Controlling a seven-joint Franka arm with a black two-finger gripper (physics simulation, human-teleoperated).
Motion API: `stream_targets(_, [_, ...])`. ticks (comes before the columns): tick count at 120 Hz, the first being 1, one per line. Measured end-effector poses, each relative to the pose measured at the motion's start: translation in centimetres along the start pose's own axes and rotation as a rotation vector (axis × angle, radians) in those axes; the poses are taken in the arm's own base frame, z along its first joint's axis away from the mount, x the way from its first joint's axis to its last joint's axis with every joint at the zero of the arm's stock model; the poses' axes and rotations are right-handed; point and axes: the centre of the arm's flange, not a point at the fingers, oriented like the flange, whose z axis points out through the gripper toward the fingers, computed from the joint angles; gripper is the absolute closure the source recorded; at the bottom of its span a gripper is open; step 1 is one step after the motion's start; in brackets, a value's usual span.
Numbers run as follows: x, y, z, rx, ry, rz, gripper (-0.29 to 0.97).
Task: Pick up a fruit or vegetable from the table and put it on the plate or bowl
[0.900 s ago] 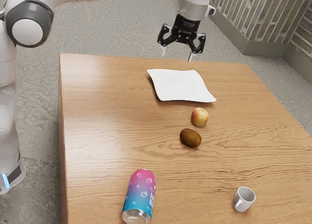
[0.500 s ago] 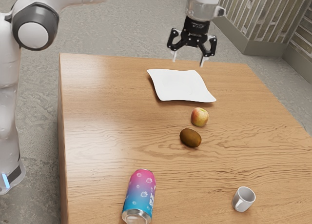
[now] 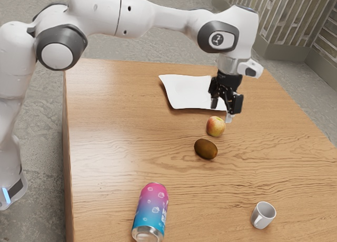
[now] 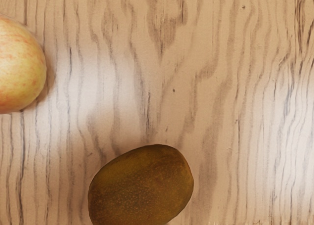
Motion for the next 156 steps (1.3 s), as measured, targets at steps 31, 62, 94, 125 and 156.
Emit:
stream_targets(31, [-3.1, 1.5, 3.6, -0.004, 0.051, 0.426, 0.0])
stream_targets(62, [-3.6, -2.1, 5.2, 0.011, 0.056, 0.639, 0.0])
stream_targets(94, [-3.0, -1.8, 6.1, 0.049, 0.052, 0.868, 0.02])
stream_targets(125, [-1.5, -0.6, 8.6, 0.041, 0.053, 1.007, 0.02])
stream_targets(156, [0.5, 0.6, 9.8, 0.037, 0.086, 1.097, 0.02])
